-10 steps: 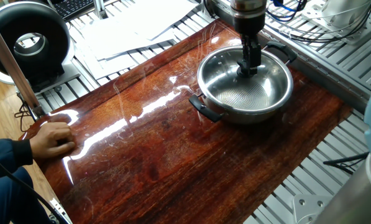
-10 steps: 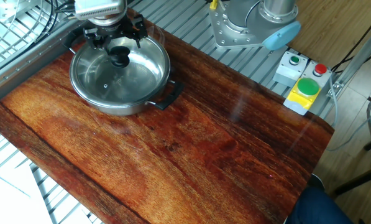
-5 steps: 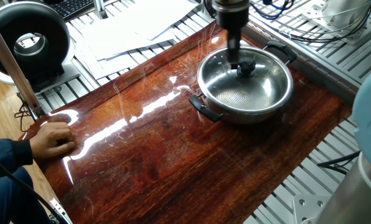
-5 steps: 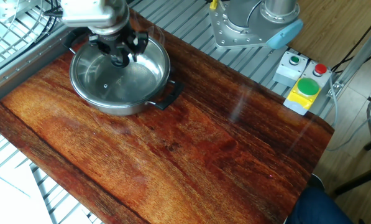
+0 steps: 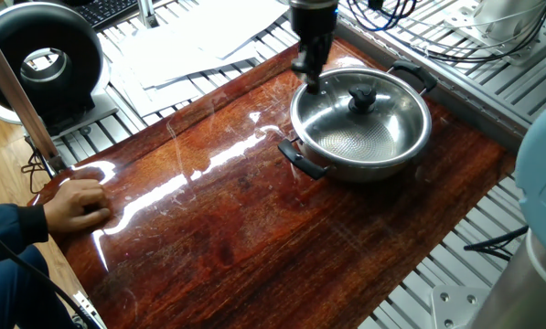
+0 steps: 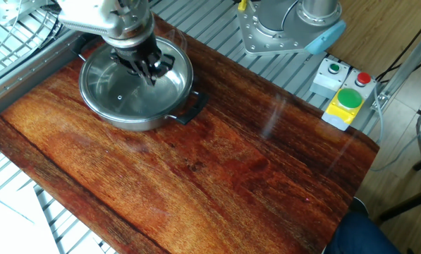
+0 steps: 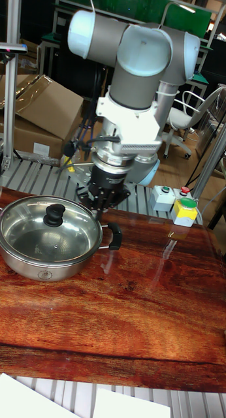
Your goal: Cover the pot with the lid
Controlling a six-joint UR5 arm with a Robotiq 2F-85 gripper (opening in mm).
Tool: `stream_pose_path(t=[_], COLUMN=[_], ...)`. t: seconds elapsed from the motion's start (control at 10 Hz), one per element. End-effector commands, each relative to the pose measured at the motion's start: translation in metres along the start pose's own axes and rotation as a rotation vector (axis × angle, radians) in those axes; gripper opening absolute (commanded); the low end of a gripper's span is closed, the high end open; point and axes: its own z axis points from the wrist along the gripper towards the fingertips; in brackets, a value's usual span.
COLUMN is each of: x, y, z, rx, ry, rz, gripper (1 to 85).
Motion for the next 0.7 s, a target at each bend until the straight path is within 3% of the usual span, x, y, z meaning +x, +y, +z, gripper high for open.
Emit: stream_pose_path(t=[0.0,0.6], x=[-0.0207,-0.0200], y=[0.0199,0.0227], z=[-0.0083,-0.0079], rx=[-0.042,-0.040], ry=[-0.059,-0.043], rz=[0.076,0.063], gripper=[1.3,1.3])
